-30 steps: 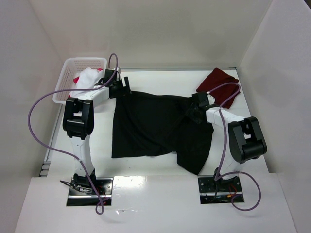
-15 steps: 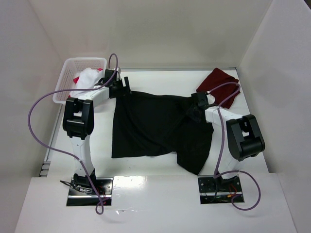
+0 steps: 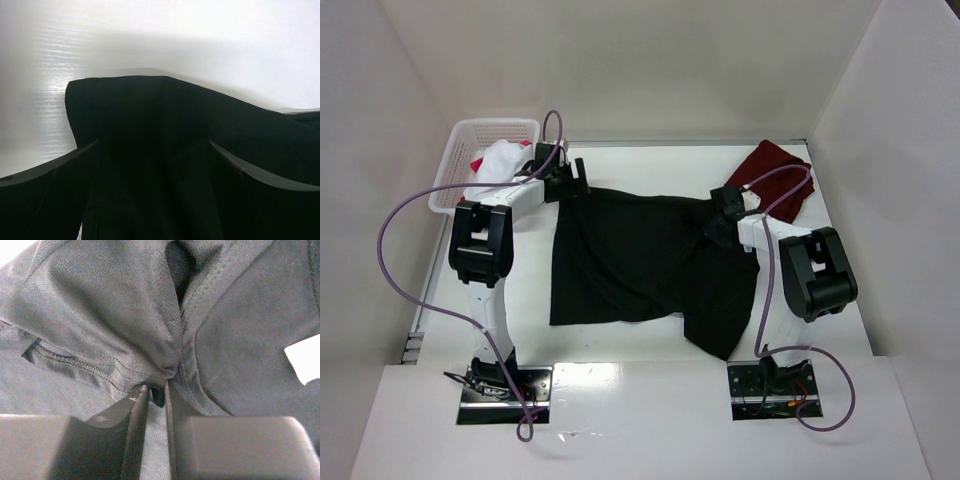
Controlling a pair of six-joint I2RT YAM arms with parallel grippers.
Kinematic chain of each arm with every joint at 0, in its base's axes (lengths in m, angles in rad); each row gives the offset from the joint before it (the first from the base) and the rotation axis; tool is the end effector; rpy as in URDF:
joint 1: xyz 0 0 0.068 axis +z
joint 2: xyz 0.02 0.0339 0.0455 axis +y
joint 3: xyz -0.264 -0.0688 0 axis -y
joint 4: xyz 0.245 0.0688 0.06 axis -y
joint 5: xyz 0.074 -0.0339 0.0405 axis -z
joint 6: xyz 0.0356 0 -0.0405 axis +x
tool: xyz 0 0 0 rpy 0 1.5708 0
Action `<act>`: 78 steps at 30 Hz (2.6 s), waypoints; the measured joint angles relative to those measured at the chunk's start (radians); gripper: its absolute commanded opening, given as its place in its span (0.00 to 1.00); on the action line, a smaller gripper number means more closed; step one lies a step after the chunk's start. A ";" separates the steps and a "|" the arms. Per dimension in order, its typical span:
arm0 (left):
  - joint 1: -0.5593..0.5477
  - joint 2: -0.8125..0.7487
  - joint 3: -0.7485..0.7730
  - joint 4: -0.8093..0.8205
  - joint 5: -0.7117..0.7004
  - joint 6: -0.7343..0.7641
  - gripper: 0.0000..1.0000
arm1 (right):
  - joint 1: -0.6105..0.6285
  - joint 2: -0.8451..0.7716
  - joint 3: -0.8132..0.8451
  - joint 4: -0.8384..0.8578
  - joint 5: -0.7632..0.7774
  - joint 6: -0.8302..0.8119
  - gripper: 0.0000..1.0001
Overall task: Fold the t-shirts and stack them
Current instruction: Flatten out the tshirt
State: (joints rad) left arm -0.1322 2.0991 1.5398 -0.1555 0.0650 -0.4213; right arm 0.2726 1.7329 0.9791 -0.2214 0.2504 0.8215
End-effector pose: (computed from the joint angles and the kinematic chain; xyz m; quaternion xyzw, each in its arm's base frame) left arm 0.4708 -0.0649 0.1906 -0.1176 0.9018 -0.1418 0.3910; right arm 0.3329 0.0839 0.1603 0.2923 0.9031 0.0495 0.3107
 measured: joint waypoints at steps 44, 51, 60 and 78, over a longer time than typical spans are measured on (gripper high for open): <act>0.051 0.060 -0.034 0.126 -0.121 -0.185 0.63 | -0.011 -0.018 0.152 -0.006 0.049 -0.080 0.00; 0.051 0.073 -0.030 0.127 -0.119 -0.184 0.26 | -0.011 -0.018 0.154 -0.006 0.049 -0.080 0.00; 0.035 0.073 -0.028 0.129 -0.147 -0.155 0.00 | -0.035 -0.018 0.243 -0.011 0.050 -0.106 0.00; -0.050 -0.655 -0.150 0.077 -0.257 -0.061 0.00 | -0.068 -0.451 0.332 -0.035 0.019 -0.199 0.00</act>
State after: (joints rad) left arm -0.1825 1.4441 1.3899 -0.0780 -0.1925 -0.4820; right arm 0.2047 1.2823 1.3113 -0.2562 0.2699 0.6224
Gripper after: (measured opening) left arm 0.014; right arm 0.007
